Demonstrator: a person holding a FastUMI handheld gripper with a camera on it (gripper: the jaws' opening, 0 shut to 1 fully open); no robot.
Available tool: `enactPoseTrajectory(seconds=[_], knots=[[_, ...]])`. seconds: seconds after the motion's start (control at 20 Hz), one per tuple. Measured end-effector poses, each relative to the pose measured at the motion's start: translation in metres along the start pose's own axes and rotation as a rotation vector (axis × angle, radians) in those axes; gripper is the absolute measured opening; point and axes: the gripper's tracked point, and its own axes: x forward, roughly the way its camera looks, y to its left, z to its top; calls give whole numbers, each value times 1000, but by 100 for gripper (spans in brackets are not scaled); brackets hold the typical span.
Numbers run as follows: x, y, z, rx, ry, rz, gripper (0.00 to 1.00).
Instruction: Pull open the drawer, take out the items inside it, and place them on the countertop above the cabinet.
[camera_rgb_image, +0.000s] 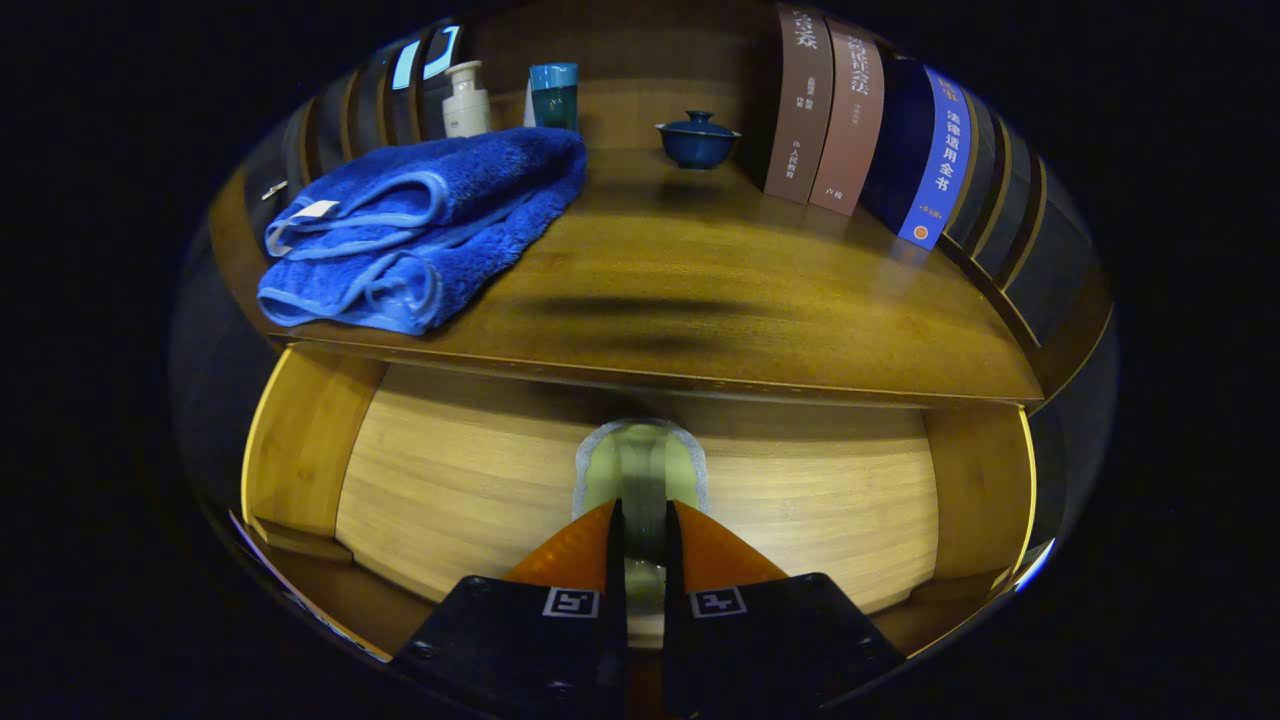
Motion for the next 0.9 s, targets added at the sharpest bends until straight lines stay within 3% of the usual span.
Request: enactPoseTrajectory(seconds=[0.6,0.9], knots=[[-97,-3,39,36,-146,110,18],[-118,-19,85,57,-216,93,18]])
